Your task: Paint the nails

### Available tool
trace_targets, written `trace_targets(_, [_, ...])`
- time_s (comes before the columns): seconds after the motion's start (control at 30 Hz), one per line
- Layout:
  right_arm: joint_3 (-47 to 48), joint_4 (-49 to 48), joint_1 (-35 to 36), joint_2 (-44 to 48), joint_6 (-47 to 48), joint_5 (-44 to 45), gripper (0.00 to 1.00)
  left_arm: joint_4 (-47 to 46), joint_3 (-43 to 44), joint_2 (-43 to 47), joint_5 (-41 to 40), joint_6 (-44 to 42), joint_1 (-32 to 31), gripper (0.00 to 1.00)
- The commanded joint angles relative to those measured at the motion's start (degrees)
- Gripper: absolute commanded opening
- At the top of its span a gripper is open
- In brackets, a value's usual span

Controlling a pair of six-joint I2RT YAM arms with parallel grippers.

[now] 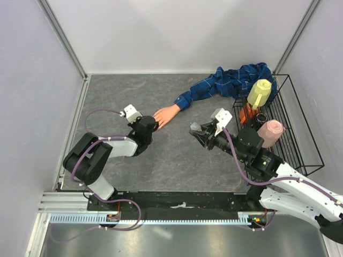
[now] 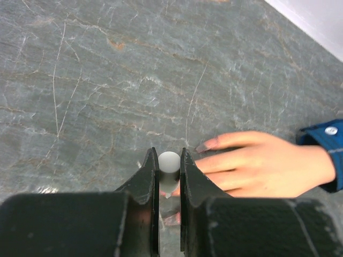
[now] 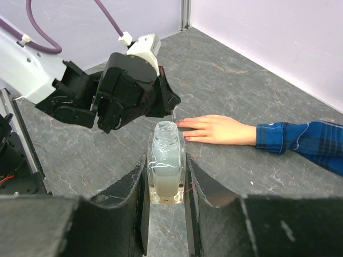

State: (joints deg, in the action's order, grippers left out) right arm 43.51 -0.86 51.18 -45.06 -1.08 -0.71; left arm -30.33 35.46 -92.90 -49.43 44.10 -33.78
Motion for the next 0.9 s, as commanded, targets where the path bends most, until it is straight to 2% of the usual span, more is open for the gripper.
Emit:
trace_targets(0.0, [-0.4,-3.7,-0.2,0.0,0.5,-1.0,0.00,3.0,3.6,-0.9,-1.9,6.4,1.7,0.02])
trace_targets(0.4, [-0.5,-3.7,-0.4,-0.1,0.4,-1.6,0.00,10.0,6.0,-3.3,2.3,12.9,3.9,0.02])
trace_targets(0.87, [-1.0,-4.2,-0.5,0.0,0.3,-2.1,0.00,8.9,5.7,-3.6,3.9,13.4,4.1,0.02])
